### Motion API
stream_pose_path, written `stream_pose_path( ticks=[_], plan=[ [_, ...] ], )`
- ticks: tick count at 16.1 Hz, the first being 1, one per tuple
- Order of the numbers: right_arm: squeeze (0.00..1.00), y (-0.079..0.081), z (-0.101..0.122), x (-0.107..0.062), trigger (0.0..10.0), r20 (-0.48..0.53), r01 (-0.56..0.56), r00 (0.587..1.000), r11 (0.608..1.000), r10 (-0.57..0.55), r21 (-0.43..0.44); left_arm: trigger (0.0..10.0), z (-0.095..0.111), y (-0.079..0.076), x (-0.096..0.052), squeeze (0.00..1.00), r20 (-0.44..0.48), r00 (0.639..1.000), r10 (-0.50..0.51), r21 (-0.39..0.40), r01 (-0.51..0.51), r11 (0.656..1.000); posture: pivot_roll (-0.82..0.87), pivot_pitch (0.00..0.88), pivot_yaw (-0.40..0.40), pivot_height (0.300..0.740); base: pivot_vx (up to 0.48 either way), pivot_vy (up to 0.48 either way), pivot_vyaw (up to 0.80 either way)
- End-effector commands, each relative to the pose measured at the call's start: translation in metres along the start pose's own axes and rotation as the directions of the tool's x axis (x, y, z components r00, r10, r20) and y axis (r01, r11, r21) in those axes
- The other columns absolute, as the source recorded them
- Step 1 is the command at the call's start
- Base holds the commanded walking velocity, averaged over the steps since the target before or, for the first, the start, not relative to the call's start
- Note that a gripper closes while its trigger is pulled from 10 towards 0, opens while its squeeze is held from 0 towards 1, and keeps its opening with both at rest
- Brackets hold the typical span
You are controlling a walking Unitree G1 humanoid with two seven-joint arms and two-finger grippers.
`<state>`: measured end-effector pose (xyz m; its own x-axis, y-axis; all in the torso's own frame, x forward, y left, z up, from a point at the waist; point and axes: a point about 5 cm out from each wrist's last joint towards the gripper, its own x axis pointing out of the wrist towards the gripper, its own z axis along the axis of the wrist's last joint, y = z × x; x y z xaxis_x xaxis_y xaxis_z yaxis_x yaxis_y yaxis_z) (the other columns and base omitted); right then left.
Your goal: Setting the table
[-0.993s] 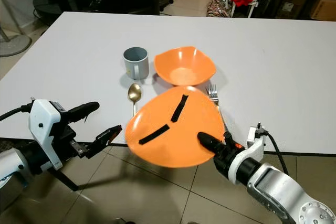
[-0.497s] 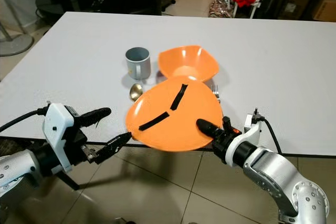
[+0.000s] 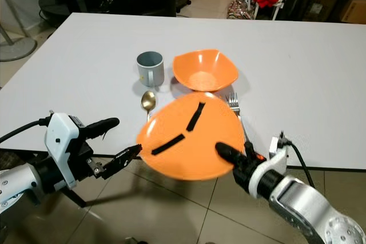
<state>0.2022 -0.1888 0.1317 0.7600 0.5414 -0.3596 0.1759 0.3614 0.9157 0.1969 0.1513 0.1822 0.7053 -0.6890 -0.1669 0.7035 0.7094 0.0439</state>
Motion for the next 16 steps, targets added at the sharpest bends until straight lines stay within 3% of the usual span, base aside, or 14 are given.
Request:
stream_pose_path(
  ticks=[1,9,16],
  plan=[
    [0.0,0.012,-0.001,-0.002,10.0,-0.014,-0.088,0.996,0.996,0.088,-0.014,10.0,0.002,0.001,-0.003,0.0,-0.002,1.0,0.003,0.006,-0.003,1.0,-0.1,0.08,0.053,0.74,0.0,0.0,0.0],
    [0.0,0.006,0.018,0.022,10.0,-0.044,-0.026,0.999,0.998,0.029,0.051,10.0,0.003,0.002,0.002,0.0,-0.001,1.0,-0.008,0.017,0.008,1.0,-0.08,0.077,0.058,0.74,0.0,0.0,0.0],
    [0.0,0.008,0.033,0.036,10.0,-0.015,-0.007,1.0,1.0,0.007,0.001,10.0,0.003,0.001,0.004,0.0,0.001,1.0,-0.014,0.014,0.014,1.0,-0.08,0.081,0.063,0.74,0.0,0.0,0.0]
  ],
)
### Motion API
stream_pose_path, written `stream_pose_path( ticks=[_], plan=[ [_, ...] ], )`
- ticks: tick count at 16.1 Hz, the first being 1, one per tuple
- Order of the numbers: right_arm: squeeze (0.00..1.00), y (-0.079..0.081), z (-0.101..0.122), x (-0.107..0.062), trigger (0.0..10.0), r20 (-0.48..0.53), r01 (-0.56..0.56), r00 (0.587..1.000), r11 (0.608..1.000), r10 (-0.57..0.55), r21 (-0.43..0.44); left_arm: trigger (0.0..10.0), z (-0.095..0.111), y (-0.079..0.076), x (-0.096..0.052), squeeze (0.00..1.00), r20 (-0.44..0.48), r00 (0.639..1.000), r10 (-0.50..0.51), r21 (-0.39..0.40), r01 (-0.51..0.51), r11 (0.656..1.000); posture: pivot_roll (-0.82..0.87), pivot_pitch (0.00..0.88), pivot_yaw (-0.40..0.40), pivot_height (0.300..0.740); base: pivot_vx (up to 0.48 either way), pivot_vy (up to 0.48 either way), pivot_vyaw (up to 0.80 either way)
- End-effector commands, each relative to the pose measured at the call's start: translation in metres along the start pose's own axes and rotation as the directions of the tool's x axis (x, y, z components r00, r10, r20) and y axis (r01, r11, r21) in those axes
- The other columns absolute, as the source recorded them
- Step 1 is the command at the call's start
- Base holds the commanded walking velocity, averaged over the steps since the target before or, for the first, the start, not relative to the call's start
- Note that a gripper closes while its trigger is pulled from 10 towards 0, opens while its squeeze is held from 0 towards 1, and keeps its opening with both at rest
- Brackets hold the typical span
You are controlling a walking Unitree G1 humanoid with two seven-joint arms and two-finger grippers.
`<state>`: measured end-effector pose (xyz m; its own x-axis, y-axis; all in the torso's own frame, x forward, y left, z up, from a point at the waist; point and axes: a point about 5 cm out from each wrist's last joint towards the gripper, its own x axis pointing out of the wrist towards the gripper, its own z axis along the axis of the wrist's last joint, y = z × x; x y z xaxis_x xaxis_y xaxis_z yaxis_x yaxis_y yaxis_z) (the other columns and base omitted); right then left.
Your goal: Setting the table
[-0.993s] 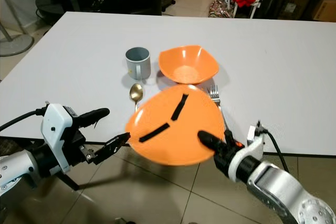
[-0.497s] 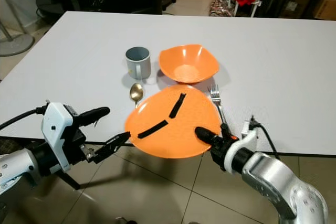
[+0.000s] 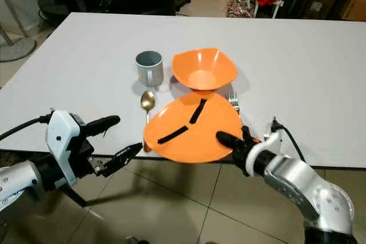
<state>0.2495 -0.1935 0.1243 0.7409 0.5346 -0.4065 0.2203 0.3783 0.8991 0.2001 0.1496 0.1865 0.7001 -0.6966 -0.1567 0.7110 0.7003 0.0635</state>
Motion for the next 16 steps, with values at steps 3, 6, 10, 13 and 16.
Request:
stream_pose_path(
  ticks=[3,6,10,13,16],
  plan=[
    [0.0,0.013,0.002,0.013,10.0,0.007,-0.062,0.998,0.998,0.062,-0.028,10.0,-0.001,0.0,0.003,0.0,-0.008,1.0,-0.012,-0.013,0.012,1.0,-0.08,0.08,0.066,0.74,0.0,0.0,0.0],
    [0.0,0.01,0.004,0.023,10.0,0.032,-0.033,0.999,0.998,0.035,-0.056,10.0,-0.004,-0.001,0.005,0.0,-0.012,1.0,-0.028,-0.036,0.028,0.999,-0.07,0.079,0.066,0.74,0.0,0.0,0.0],
    [0.0,0.008,0.003,0.025,10.0,0.053,-0.021,0.998,0.994,0.026,-0.106,10.0,-0.01,-0.002,0.005,0.0,-0.035,0.998,-0.043,-0.052,0.042,0.998,-0.08,0.074,0.069,0.74,0.0,0.0,0.0],
    [0.01,0.006,0.001,0.027,10.0,0.061,-0.018,0.998,0.991,0.026,-0.13,10.0,-0.012,-0.002,0.005,0.0,-0.045,0.998,-0.049,-0.056,0.046,0.997,-0.08,0.069,0.073,0.74,0.0,0.0,0.0],
    [0.91,0.004,-0.001,0.027,10.0,0.06,-0.01,0.998,0.989,0.02,-0.15,10.0,-0.012,-0.002,0.006,0.0,-0.048,0.997,-0.053,-0.054,0.051,0.997,-0.08,0.063,0.073,0.74,0.0,0.0,0.0]
  ],
)
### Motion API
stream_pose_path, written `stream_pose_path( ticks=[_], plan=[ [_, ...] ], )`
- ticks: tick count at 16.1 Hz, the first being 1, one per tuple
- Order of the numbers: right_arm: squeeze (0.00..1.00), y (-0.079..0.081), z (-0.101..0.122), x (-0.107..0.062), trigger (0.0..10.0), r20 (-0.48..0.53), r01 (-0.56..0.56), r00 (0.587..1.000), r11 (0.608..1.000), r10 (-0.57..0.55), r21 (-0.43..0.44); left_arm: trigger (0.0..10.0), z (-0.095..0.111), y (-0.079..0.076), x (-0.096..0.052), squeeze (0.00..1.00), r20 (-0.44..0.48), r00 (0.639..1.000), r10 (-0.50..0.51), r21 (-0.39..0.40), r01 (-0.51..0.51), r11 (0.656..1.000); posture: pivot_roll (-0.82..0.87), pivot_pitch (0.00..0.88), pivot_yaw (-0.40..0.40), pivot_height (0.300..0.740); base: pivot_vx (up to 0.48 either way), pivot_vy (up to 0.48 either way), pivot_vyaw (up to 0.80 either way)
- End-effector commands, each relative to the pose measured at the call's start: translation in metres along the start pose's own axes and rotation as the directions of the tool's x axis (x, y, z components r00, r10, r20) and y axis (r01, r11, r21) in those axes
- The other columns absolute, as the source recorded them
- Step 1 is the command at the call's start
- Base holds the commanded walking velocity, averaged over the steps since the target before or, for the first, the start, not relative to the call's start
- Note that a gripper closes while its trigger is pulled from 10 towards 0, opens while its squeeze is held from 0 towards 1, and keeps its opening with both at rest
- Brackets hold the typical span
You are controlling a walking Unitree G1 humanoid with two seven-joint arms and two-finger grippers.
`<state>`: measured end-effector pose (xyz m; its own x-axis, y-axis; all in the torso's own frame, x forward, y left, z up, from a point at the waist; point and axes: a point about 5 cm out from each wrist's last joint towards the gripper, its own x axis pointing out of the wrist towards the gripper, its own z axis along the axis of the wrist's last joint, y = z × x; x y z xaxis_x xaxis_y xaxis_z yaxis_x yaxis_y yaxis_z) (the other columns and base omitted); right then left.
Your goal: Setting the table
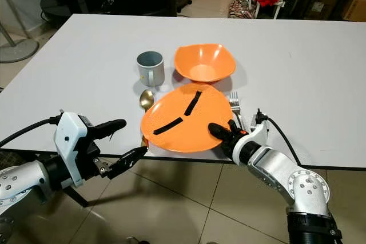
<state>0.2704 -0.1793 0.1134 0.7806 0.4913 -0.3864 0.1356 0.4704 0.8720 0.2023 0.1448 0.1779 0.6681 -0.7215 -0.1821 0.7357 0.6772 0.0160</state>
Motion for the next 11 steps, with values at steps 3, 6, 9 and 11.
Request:
stream_pose_path(
  ticks=[3,6,9,11],
  plan=[
    [0.93,0.002,-0.002,-0.002,10.0,0.002,0.005,1.0,0.999,-0.004,-0.049,10.0,-0.003,0.001,-0.001,0.0,-0.023,1.0,-0.008,-0.006,0.008,1.0,-0.08,0.063,0.072,0.74,0.0,0.0,0.0],
    [0.92,0.004,-0.003,-0.013,10.0,-0.001,0.036,0.999,0.994,-0.036,-0.102,10.0,-0.004,0.002,-0.003,0.0,-0.024,1.0,0.0,-0.007,0.0,1.0,-0.08,0.067,0.073,0.74,0.0,0.0,0.0],
    [0.9,0.005,-0.004,-0.027,10.0,0.004,0.043,0.999,0.992,-0.043,-0.12,10.0,-0.005,0.002,-0.003,0.0,-0.027,1.0,0.006,-0.01,-0.007,1.0,-0.09,0.072,0.076,0.74,0.0,0.0,0.0],
    [0.89,0.009,-0.005,-0.037,10.0,0.008,0.039,0.999,0.99,-0.038,-0.136,10.0,-0.006,0.002,-0.003,0.0,-0.029,1.0,0.007,-0.014,-0.008,1.0,-0.1,0.074,0.075,0.74,0.0,0.0,0.0]
  ],
)
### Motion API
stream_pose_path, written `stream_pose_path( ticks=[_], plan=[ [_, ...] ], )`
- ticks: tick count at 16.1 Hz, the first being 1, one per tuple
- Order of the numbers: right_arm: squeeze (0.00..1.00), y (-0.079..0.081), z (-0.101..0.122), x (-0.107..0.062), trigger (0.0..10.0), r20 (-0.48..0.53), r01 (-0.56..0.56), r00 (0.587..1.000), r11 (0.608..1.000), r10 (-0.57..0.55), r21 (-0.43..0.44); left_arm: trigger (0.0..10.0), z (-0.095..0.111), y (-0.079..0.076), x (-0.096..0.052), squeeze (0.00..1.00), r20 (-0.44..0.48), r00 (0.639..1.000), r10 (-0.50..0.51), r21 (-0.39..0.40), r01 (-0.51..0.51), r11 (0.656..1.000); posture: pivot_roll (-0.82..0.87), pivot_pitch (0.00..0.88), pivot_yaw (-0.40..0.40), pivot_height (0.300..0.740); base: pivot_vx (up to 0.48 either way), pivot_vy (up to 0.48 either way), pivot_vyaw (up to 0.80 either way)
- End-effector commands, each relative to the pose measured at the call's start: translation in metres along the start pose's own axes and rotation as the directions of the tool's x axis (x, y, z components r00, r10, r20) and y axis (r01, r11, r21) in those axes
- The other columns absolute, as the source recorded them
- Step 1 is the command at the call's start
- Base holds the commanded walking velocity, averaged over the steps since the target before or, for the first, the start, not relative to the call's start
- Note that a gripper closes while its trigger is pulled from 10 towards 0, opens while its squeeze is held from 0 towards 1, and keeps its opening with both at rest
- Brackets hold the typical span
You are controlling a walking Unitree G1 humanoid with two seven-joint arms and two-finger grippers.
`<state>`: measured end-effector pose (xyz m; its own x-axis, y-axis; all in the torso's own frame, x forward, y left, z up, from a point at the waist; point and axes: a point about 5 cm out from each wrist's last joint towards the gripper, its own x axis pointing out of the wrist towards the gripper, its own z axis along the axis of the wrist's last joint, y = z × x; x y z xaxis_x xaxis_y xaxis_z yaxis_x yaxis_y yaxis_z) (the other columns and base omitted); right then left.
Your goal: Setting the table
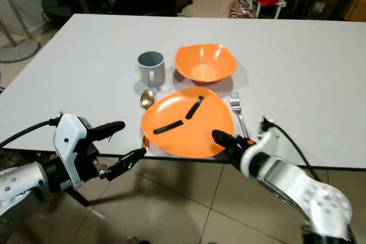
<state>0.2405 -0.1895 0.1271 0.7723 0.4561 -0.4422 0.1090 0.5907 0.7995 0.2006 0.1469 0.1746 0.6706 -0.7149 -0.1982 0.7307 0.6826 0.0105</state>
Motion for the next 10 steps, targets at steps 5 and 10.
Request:
stream_pose_path(
  ticks=[5,10],
  plan=[
    [0.87,0.008,-0.002,-0.025,10.0,0.019,-0.026,0.999,0.999,0.027,-0.027,10.0,-0.003,0.002,0.0,0.0,-0.01,1.0,0.004,-0.009,-0.004,1.0,-0.11,0.074,0.081,0.74,0.0,0.0,0.0],
    [0.87,0.012,-0.003,-0.044,10.0,0.011,-0.029,0.999,0.997,0.03,-0.077,10.0,-0.004,0.002,-0.001,0.0,-0.012,1.0,0.006,-0.007,-0.006,1.0,-0.11,0.075,0.085,0.74,0.0,0.0,0.0]
  ],
)
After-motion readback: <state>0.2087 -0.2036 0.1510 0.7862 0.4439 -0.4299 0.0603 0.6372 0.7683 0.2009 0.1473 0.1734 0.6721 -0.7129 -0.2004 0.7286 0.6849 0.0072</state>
